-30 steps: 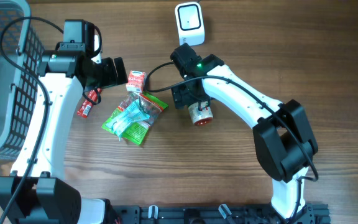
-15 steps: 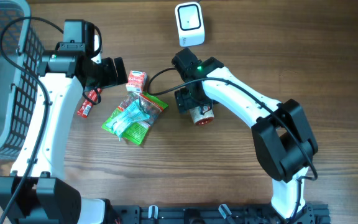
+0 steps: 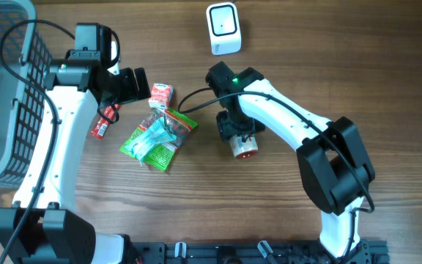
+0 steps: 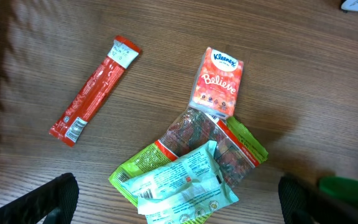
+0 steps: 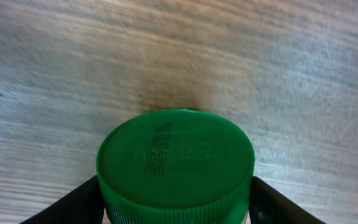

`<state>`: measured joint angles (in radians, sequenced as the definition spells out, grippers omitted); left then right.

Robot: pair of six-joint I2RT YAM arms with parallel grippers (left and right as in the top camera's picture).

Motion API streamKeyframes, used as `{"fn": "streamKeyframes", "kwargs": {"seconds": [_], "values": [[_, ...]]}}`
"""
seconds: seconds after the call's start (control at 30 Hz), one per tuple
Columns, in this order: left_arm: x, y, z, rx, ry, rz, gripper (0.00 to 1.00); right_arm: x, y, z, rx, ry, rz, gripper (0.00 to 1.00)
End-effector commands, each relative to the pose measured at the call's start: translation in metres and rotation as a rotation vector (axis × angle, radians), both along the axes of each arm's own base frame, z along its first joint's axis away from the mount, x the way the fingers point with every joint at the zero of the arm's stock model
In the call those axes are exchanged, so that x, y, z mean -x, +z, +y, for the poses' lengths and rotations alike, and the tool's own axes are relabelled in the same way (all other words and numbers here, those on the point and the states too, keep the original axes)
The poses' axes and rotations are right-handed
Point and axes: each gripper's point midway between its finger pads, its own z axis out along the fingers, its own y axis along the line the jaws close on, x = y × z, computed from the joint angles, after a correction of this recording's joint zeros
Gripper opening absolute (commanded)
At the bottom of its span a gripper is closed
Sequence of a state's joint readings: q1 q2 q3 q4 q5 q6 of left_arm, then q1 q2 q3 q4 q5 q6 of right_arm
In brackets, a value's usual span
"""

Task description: Scan the item barcode

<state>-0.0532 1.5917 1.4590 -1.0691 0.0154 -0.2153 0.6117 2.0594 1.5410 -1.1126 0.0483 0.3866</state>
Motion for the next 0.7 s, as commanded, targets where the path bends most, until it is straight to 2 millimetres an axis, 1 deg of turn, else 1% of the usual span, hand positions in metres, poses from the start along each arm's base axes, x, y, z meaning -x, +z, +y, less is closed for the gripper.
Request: {"fn": "streamKeyframes", "kwargs": {"seconds": [0.0, 0.1, 0.17, 0.37, 0.4, 0.53, 0.67], "values": [[-0.001, 0.000, 0.001, -0.004, 0.004, -0.002, 1.00, 0.001, -0.009, -0.002, 0.007, 0.008, 0.016, 0.81], [-0.001, 0.000, 0.001, -0.004, 0.004, -0.002, 1.00, -0.010, -0.010, 0.005, -0.023, 0.018, -0.027, 0.89], [-0.001, 0.000, 0.001, -0.004, 0.003, -0.002, 1.00, -0.017, -0.010, 0.010, -0.043, 0.021, -0.056, 0.90], [-0.001, 0.000, 0.001, -0.004, 0.004, -0.002, 1.00, -0.019, -0.010, 0.012, -0.049, 0.074, -0.063, 0.90], [-0.001, 0.000, 0.001, -0.004, 0.004, -0.002, 1.00, -0.018, -0.010, 0.012, -0.048, 0.098, -0.059, 0.87], [-0.001, 0.000, 0.001, -0.004, 0.003, -0.002, 1.00, -0.015, -0.010, 0.010, -0.039, 0.160, -0.043, 0.87], [-0.001, 0.000, 0.001, -0.004, 0.003, -0.002, 1.00, -0.021, -0.010, 0.010, -0.037, 0.208, -0.064, 0.86]]}}
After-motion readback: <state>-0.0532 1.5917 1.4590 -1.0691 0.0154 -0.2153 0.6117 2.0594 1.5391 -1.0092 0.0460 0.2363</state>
